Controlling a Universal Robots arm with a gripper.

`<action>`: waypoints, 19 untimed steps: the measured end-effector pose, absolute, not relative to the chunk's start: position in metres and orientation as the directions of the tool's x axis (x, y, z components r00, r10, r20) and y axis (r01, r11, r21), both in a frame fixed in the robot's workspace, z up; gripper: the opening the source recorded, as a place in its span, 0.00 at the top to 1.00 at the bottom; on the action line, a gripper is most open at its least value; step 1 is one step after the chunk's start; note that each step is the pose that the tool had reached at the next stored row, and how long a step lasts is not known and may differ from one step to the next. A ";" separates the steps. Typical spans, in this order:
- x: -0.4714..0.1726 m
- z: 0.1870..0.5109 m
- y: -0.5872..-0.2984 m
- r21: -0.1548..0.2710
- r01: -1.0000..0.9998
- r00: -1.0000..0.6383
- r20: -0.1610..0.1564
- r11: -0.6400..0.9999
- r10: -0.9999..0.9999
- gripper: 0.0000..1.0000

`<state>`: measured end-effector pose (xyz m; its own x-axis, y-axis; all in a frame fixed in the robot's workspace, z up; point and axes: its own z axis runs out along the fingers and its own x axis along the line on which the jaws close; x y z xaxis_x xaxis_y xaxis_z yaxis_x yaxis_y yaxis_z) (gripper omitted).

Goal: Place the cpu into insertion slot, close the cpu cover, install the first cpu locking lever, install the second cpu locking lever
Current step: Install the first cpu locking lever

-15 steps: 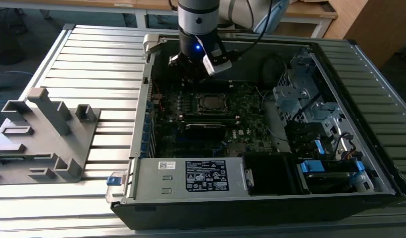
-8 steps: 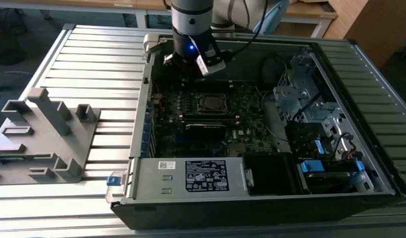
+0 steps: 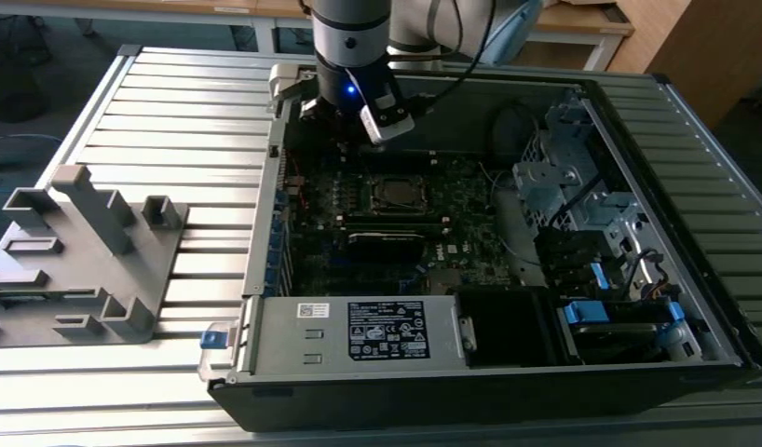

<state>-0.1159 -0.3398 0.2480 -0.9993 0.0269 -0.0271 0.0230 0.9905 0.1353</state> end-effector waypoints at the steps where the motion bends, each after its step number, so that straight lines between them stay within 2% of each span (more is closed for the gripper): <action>1: -0.117 0.248 -0.340 0.135 0.023 -0.999 -0.027 0.991 0.027 0.89; 6: -0.123 0.248 -0.340 0.138 0.023 -0.999 -0.027 0.990 0.027 0.89; 16: -0.128 0.248 -0.340 0.196 0.023 -0.999 -0.025 0.980 0.028 0.89; 19: -0.128 0.248 -0.340 0.200 0.023 -0.999 -0.025 0.980 0.029 0.89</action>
